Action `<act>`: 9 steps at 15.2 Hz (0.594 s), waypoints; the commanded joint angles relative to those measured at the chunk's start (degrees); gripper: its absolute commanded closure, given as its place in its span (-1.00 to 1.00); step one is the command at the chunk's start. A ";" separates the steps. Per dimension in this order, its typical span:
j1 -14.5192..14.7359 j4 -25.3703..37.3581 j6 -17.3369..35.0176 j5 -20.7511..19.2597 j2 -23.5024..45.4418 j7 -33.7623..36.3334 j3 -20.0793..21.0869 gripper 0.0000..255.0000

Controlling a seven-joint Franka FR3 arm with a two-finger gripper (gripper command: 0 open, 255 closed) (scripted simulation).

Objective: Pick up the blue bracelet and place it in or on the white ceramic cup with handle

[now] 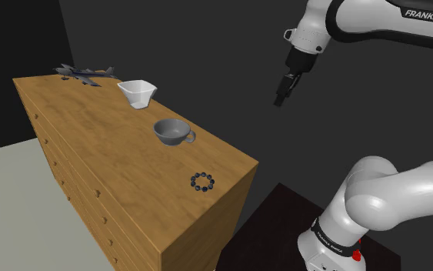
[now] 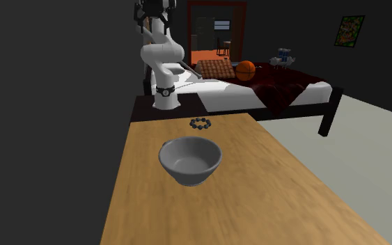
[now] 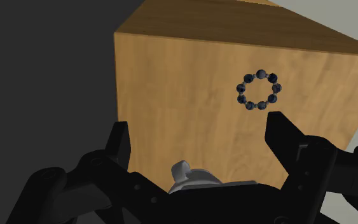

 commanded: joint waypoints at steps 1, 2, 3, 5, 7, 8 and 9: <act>0.00 0.00 0.00 0.00 0.00 0.00 0.00 -1.00; 0.14 -1.10 1.53 0.26 0.79 0.80 0.52 -1.00; 0.29 -2.14 3.08 0.52 1.66 1.60 1.05 -1.00; 0.59 -4.02 6.22 1.01 3.64 3.19 2.09 -1.00; 0.90 -5.62 9.41 1.46 5.93 4.78 3.14 -1.00; 1.04 -6.32 11.02 1.68 7.20 5.56 3.68 -1.00; 1.19 -6.95 12.64 1.87 8.55 6.36 4.20 -1.00</act>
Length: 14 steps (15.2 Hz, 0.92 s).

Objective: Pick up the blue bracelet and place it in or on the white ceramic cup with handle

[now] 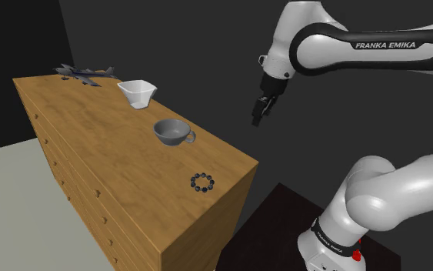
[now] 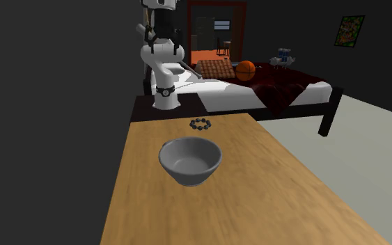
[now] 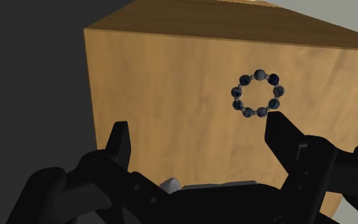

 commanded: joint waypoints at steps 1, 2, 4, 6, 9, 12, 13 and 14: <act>0.31 -0.95 3.33 0.42 3.00 1.72 1.13 -1.00; 0.45 -1.43 4.95 0.58 4.50 2.52 1.65 -1.00; 0.70 -2.17 8.21 0.84 7.72 4.12 2.70 -1.00; 0.91 -2.60 11.44 0.99 11.23 5.75 3.74 -1.00; 1.13 -2.68 16.17 0.96 16.97 8.27 5.29 -1.00; 1.26 -2.05 20.67 0.52 23.19 10.95 6.77 -1.00; 1.28 -1.68 22.09 0.26 25.36 11.88 7.24 -1.00; 1.31 -1.24 23.47 -0.06 27.56 12.84 7.69 -1.00</act>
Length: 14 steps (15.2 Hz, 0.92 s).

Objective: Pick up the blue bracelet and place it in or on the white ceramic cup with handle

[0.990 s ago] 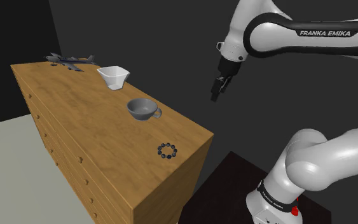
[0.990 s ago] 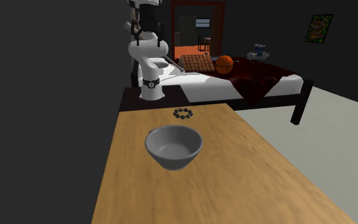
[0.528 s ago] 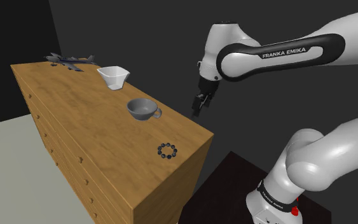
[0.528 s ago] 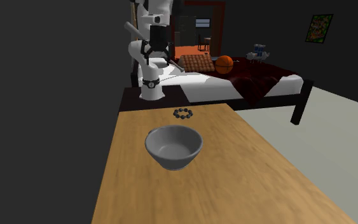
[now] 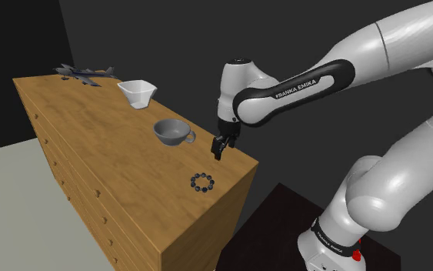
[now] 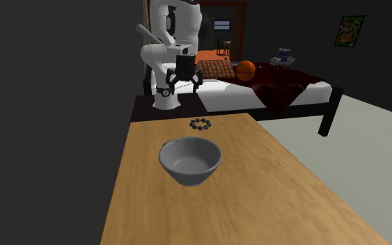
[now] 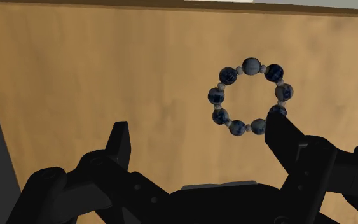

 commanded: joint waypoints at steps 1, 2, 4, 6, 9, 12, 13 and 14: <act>-0.03 0.78 2.89 -0.69 4.39 1.79 0.76 -1.00; 0.02 1.37 4.17 -1.14 6.66 2.81 1.14 -1.00; 0.16 2.78 6.55 -2.23 11.27 4.92 1.79 -1.00; 0.41 4.49 8.68 -3.54 15.96 7.11 2.25 -1.00; 0.59 4.82 11.01 -4.67 19.00 8.37 2.16 -1.00; 0.54 4.29 13.33 -5.62 20.86 9.03 1.91 -1.00; 0.54 4.14 14.10 -5.97 21.51 9.26 1.81 -1.00; 0.54 4.01 14.86 -6.32 22.16 9.51 1.70 -1.00</act>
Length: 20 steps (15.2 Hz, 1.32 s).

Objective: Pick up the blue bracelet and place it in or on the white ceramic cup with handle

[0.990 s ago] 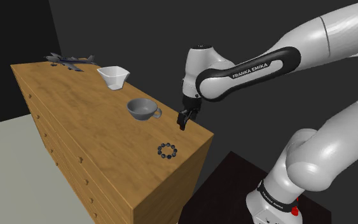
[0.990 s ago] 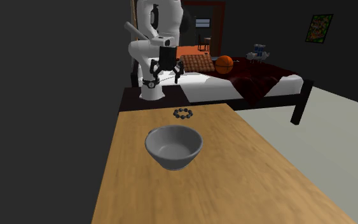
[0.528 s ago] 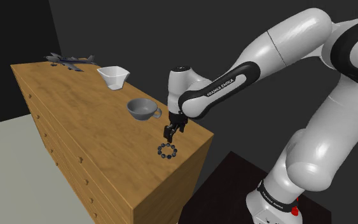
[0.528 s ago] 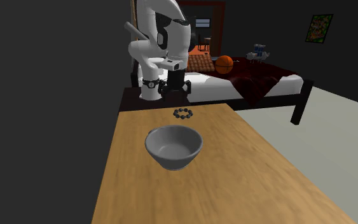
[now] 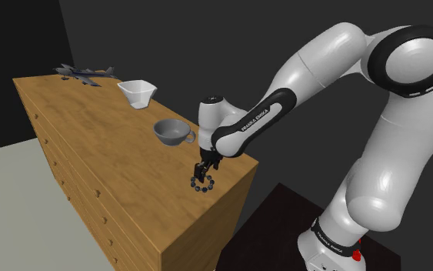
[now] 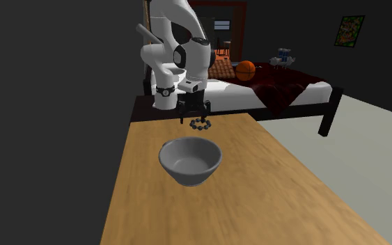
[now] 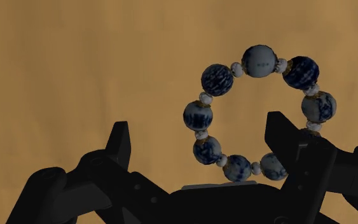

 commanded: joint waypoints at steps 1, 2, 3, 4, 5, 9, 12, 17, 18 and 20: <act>0.08 -0.19 1.10 -0.49 0.93 0.50 -0.09 -1.00; 0.08 -0.19 1.10 -0.48 0.92 0.49 -0.09 -1.00; 0.09 -0.19 1.10 -0.49 0.93 0.50 -0.09 -1.00; 0.09 -0.19 1.10 -0.49 0.93 0.50 -0.09 -1.00; 0.09 -0.19 1.10 -0.49 0.93 0.50 -0.09 -1.00; 0.09 -0.19 1.10 -0.48 0.92 0.49 -0.09 1.00; 0.09 -0.25 1.20 -0.53 0.97 0.53 -0.10 1.00; 0.20 -0.49 1.09 -0.39 0.62 0.67 0.03 1.00; 0.08 -0.19 1.10 -0.49 0.93 0.50 -0.09 1.00; 0.00 -0.06 -0.38 0.23 -0.50 -0.10 0.11 1.00</act>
